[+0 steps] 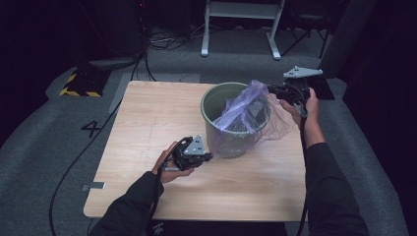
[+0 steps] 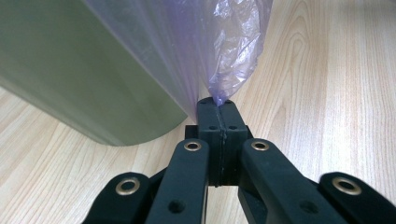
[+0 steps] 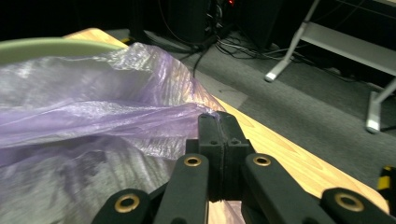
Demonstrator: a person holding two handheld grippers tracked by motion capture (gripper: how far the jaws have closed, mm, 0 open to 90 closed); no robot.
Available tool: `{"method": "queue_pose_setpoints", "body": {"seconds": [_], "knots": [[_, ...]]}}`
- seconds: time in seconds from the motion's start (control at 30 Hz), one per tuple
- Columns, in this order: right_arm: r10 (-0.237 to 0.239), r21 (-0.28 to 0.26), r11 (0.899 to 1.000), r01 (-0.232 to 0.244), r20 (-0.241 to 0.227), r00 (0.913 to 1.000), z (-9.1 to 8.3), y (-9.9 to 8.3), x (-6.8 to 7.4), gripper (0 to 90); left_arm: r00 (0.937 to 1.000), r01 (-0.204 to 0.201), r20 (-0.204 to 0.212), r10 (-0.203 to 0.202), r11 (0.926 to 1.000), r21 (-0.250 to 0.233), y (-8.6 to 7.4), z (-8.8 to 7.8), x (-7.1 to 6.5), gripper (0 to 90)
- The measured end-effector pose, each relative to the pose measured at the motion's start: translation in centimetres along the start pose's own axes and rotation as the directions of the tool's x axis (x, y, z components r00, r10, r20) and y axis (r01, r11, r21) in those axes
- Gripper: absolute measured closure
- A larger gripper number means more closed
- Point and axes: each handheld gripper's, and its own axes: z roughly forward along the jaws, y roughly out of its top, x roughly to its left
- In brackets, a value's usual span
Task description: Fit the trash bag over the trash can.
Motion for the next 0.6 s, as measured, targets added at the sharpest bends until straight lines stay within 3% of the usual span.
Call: {"method": "queue_pose_setpoints", "body": {"seconds": [0.1,0.17,0.23,0.27,0.37,0.43,0.5,0.6], "knots": [[-0.024,0.030,0.999,0.024,0.004,0.9997,1.0,-0.2,0.2,90.0,1.0000,-0.005,-0.005,0.005,0.9999,-0.010,-0.3,-0.6,0.0,90.0],[-0.013,0.021,1.000,0.014,-0.003,0.9999,1.2,-0.3,0.2,90.0,1.0000,0.001,-0.005,-0.001,0.9989,-0.047,-0.6,-1.2,0.1,89.8],[-0.012,0.009,1.000,0.012,-0.008,0.9999,1.2,-0.3,0.3,90.0,0.9995,0.032,-0.003,-0.032,0.9954,-0.090,-0.8,-1.8,0.2,69.7],[-0.015,0.004,1.000,0.015,-0.014,0.9998,1.2,-0.3,0.4,90.0,0.9993,0.037,0.007,-0.037,0.9929,-0.113,-0.8,-2.1,0.2,64.3],[-0.023,-0.003,1.000,0.023,-0.018,0.9996,0.9,-0.1,0.8,90.0,0.9976,0.066,-0.007,-0.068,0.9823,-0.176,-0.4,-3.2,0.0,41.9],[-0.025,-0.010,1.000,0.025,-0.018,0.9995,0.7,0.0,0.9,90.0,0.9957,0.072,-0.041,-0.083,0.9731,-0.219,-0.1,-4.0,-0.2,27.6],[-0.024,-0.012,1.000,0.024,-0.020,0.9995,0.5,0.1,1.0,90.0,0.9927,0.086,-0.060,-0.105,0.9620,-0.259,0.3,-4.7,-0.4,18.6],[-0.023,-0.006,1.000,0.022,-0.020,0.9995,0.4,0.1,1.1,90.0,0.9896,0.079,-0.093,-0.110,0.9545,-0.287,1.7,-5.4,-0.5,15.7]]}}
